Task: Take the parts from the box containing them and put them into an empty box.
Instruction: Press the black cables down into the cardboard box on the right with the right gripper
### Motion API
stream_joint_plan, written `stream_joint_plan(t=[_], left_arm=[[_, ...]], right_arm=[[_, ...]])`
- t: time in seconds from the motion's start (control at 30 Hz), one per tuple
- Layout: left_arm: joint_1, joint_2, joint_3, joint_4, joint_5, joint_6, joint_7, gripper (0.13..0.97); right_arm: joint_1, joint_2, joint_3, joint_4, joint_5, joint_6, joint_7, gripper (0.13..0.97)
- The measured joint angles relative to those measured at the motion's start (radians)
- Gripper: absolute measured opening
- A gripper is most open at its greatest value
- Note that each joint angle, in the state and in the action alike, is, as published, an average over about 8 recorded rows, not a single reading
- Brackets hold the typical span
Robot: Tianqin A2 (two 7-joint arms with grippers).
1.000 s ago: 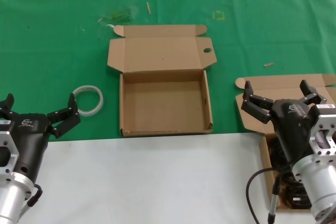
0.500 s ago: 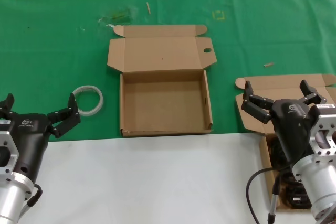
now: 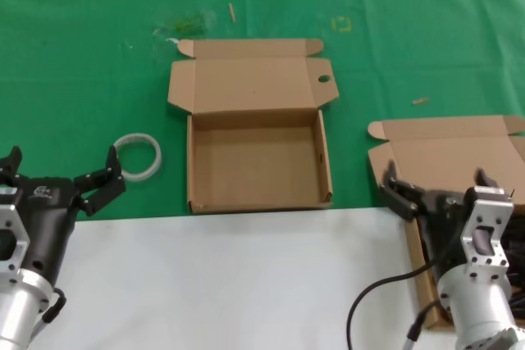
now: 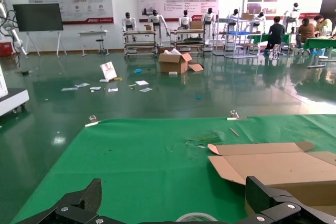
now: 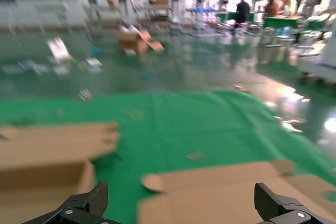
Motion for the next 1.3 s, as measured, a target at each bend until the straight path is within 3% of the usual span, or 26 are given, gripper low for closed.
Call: stream_joint_plan(t=[0.3,0.77,1.1,1.3], left_arm=[[0.0,0.0,0.0,0.0,0.0,0.0,0.0,0.965],[0.0,0.0,0.0,0.0,0.0,0.0,-0.001,0.965],[0.0,0.0,0.0,0.0,0.0,0.0,-0.001,0.965],[0.0,0.0,0.0,0.0,0.0,0.0,0.0,0.965]], right_arm=[[-0.023,0.0,-0.03,0.072,0.097,0.314,-0.388,0.966],[0.049,-0.001,0.031,0.073,0.343,0.617,-1.002,0.966],[0.13,-0.001,0.067,0.072,0.561,0.728,-1.415,0.966],[0.151,-0.001,0.112,0.061,0.62,0.738,-1.595,0.966]])
